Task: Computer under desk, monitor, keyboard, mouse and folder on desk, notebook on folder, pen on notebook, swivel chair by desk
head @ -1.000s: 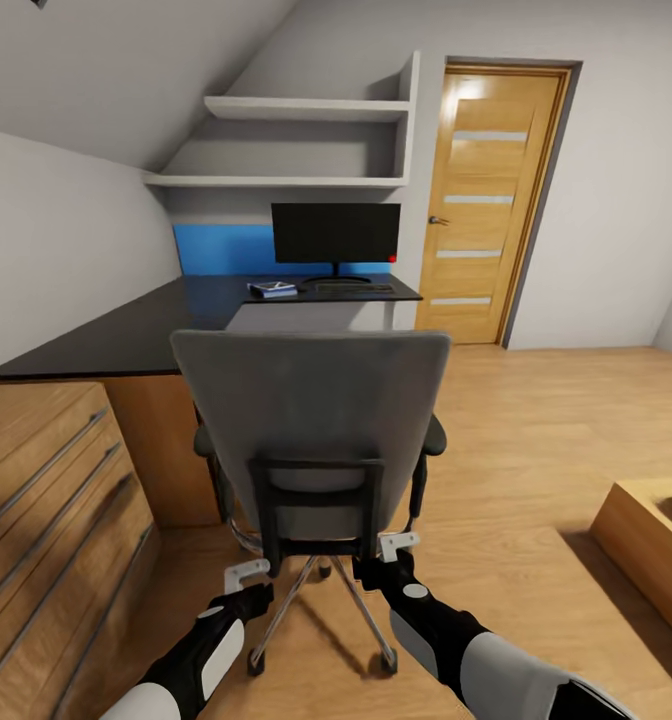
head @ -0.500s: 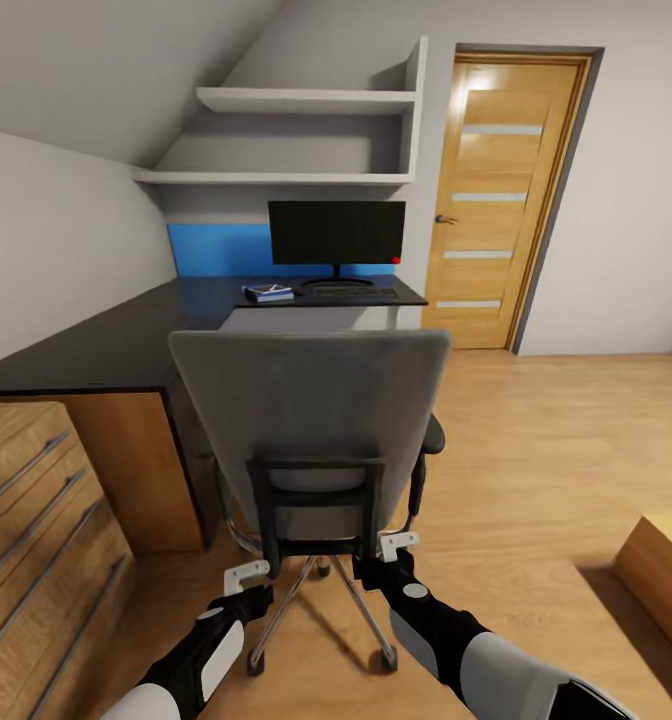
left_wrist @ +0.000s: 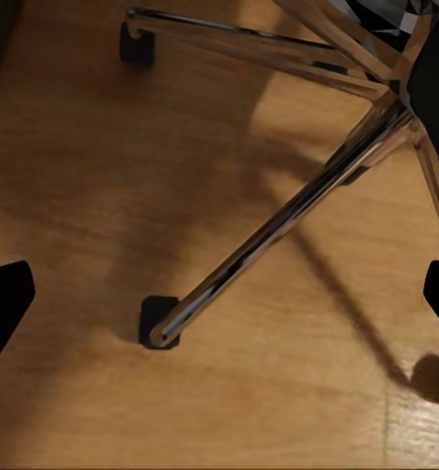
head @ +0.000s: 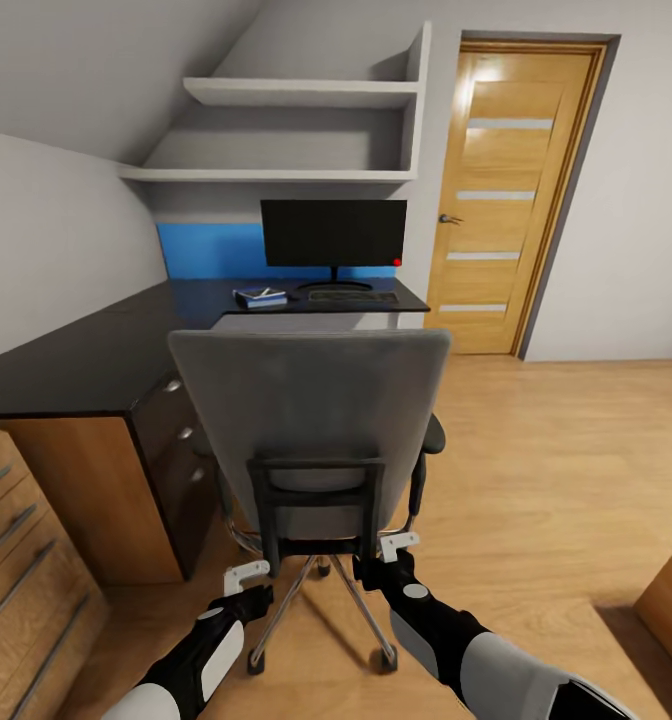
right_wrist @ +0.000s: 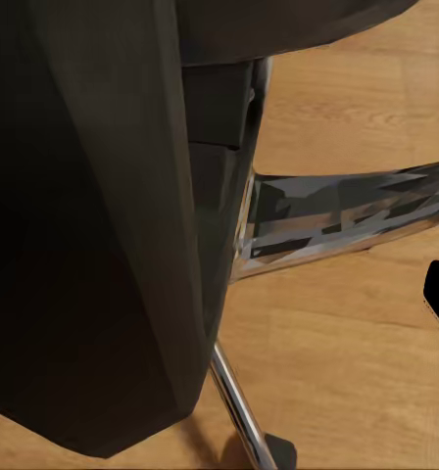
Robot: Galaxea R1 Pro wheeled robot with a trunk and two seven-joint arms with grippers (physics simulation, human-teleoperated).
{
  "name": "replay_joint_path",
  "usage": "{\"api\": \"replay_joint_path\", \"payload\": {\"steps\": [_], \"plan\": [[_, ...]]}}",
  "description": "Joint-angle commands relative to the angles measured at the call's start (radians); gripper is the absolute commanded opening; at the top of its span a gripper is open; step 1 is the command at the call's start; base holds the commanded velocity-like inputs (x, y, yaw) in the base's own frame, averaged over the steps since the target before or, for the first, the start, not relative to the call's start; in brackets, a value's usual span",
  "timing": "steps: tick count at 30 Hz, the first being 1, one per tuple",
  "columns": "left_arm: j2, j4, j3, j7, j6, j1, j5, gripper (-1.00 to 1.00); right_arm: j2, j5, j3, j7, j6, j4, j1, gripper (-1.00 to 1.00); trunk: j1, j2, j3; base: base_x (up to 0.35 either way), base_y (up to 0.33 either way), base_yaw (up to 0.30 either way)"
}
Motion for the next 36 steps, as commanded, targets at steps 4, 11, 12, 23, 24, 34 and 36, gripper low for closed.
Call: {"api": "replay_joint_path", "payload": {"steps": [4,11,12,23,24,34,36], "plan": [[0.001,-0.002,-0.008,0.009,0.005,0.0,0.008,1.0,0.0,-0.011,0.008,-0.008,-0.005,0.001,-0.001,1.0,0.0,0.0,-0.001,0.321,-0.072,0.0],[0.001,-0.002,-0.008,0.009,0.004,0.0,0.008,1.0,0.0,-0.011,0.008,-0.008,-0.005,0.001,-0.001,1.0,0.0,0.0,-0.001,0.321,-0.038,0.0],[0.001,-0.002,-0.008,0.008,0.004,0.0,0.008,1.0,0.0,-0.011,0.008,-0.008,-0.005,0.001,-0.001,1.0,0.0,0.0,-0.001,0.321,-0.005,0.0],[0.001,-0.002,-0.008,0.007,0.003,0.0,0.007,1.0,0.0,-0.012,0.008,-0.009,-0.005,0.001,-0.001,1.0,0.0,0.0,-0.001,0.321,-0.001,0.0],[0.001,-0.002,-0.008,0.007,0.003,0.0,0.007,1.0,0.0,-0.012,0.008,-0.009,-0.005,0.001,-0.001,1.0,0.0,0.0,-0.001,0.321,0.0,0.0],[0.001,-0.002,-0.007,0.007,0.003,0.0,0.008,1.0,0.0,-0.012,0.008,-0.009,-0.005,0.001,-0.001,1.0,0.0,0.0,-0.001,0.321,0.0,0.0],[0.001,-0.002,-0.007,0.007,0.003,0.0,0.008,1.0,0.0,-0.012,0.007,-0.009,-0.005,0.001,-0.001,1.0,0.0,0.0,-0.001,0.321,0.0,0.0]]}}
